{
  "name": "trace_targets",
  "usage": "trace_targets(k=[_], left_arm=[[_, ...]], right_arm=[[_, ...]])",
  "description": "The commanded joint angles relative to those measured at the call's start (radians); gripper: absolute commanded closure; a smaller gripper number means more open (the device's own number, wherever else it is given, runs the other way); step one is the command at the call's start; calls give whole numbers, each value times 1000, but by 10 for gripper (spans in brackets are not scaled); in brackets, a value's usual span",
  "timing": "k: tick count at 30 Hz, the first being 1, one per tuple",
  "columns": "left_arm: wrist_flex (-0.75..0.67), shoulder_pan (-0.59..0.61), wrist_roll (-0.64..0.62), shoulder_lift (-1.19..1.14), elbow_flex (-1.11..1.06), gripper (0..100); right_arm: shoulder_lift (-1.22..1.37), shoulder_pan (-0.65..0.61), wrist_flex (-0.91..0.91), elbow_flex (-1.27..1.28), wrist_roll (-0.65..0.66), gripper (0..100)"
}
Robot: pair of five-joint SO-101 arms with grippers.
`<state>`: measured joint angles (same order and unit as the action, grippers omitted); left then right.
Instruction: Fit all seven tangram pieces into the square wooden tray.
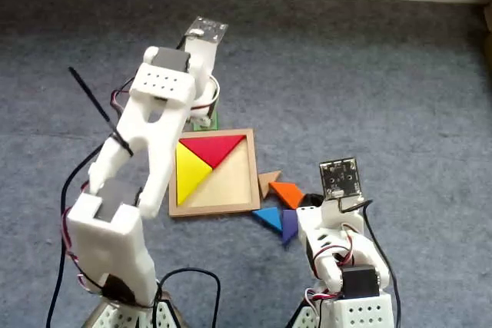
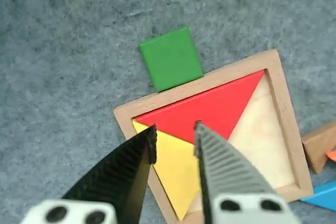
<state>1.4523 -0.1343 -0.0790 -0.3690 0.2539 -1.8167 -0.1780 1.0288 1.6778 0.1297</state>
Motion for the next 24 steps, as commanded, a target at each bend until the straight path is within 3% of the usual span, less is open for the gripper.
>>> trace_targets(k=[1, 13, 24], left_arm=[[91, 25, -74, -120, 225, 716], [138, 44, -71, -487, 608, 714], [140, 104, -71, -630, 708, 716]], right_arm=[[-15, 16, -7, 136, -6, 976], [-15, 16, -7, 136, -5, 976], [-15, 18, -7, 136, -5, 976]])
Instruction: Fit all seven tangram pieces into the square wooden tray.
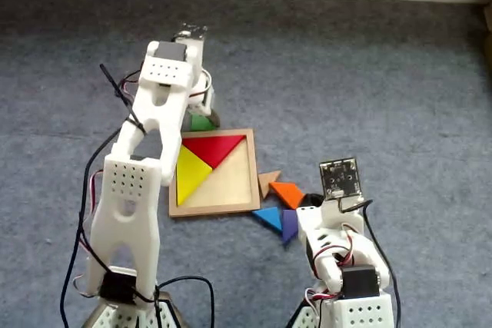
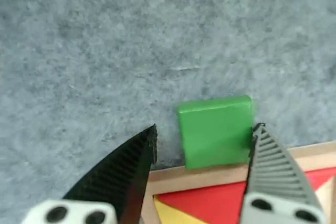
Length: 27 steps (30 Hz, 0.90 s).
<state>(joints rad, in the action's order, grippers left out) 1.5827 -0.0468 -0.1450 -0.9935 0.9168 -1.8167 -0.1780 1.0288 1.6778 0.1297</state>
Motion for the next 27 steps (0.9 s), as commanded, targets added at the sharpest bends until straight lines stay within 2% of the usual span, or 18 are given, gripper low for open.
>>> trace_targets(k=[1, 4, 10, 16, 22, 27], left_arm=[[9, 10, -5, -16, 45, 716], [2, -4, -5, -30, 47, 726], [-2, -31, -3, -36, 47, 838], [9, -74, 5, -21, 51, 842], [166, -140, 46, 90, 166, 842], [178, -170, 51, 180, 107, 842]], right_arm=[[-15, 18, -7, 136, -5, 976], [-15, 18, -7, 136, -5, 976], [-15, 18, -7, 136, -5, 976], [-15, 18, -7, 136, -5, 976], [-15, 18, -7, 136, -5, 976], [-15, 18, -7, 136, -5, 976]])
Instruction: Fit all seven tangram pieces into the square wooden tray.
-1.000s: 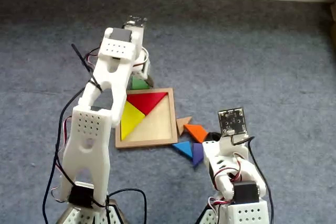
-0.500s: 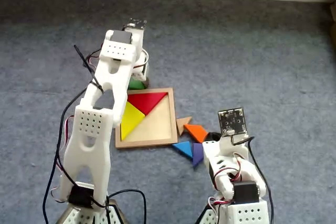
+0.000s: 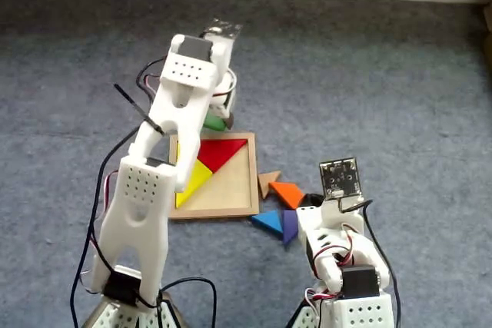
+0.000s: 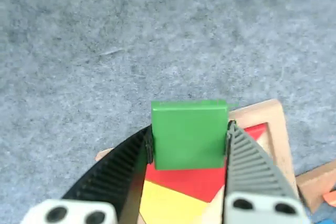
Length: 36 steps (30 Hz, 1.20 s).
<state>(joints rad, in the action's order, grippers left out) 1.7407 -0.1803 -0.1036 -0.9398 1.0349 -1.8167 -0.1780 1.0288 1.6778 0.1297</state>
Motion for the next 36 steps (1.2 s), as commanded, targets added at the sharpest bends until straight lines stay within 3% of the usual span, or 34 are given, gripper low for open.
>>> trace_targets(k=[1, 14, 22, 28, 36], left_arm=[[20, -44, 9, 143, -31, 842], [18, -148, 58, 564, -572, 842], [-285, -140, 81, 627, -1010, 839], [-344, -140, 133, 624, -1092, 837], [-344, -143, 141, 618, -1098, 740]], right_arm=[[-15, 18, -7, 136, -5, 976], [-15, 18, -7, 136, -5, 976], [-15, 18, -7, 136, -5, 976], [-15, 18, -7, 136, -5, 976], [-15, 18, -7, 136, -5, 976]])
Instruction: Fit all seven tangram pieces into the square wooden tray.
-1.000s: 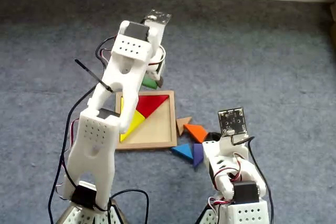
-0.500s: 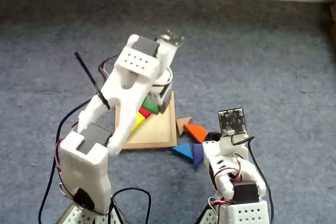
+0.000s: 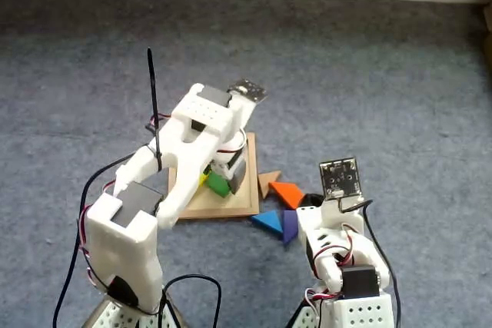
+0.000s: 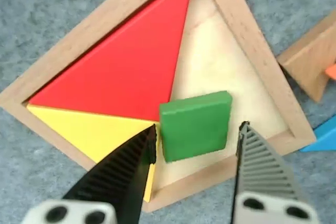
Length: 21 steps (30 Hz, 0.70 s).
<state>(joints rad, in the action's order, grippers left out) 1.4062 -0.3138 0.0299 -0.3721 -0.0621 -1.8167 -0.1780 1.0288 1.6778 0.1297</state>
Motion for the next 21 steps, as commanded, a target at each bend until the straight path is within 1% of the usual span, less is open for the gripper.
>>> trace_targets(k=[1, 9, 13, 18, 21], left_arm=[[-9, -8, 8, 53, -1, 740], [-5, -8, 8, 82, 5, 743], [0, -5, 8, 173, -5, 790], [-11, -15, 12, 329, -127, 800], [-83, -30, 12, 414, -216, 800]], right_arm=[[-15, 18, -7, 136, -5, 976], [-15, 18, -7, 136, -5, 976], [-15, 18, -7, 136, -5, 976], [-15, 18, -7, 136, -5, 976], [-15, 18, -7, 136, -5, 976]])
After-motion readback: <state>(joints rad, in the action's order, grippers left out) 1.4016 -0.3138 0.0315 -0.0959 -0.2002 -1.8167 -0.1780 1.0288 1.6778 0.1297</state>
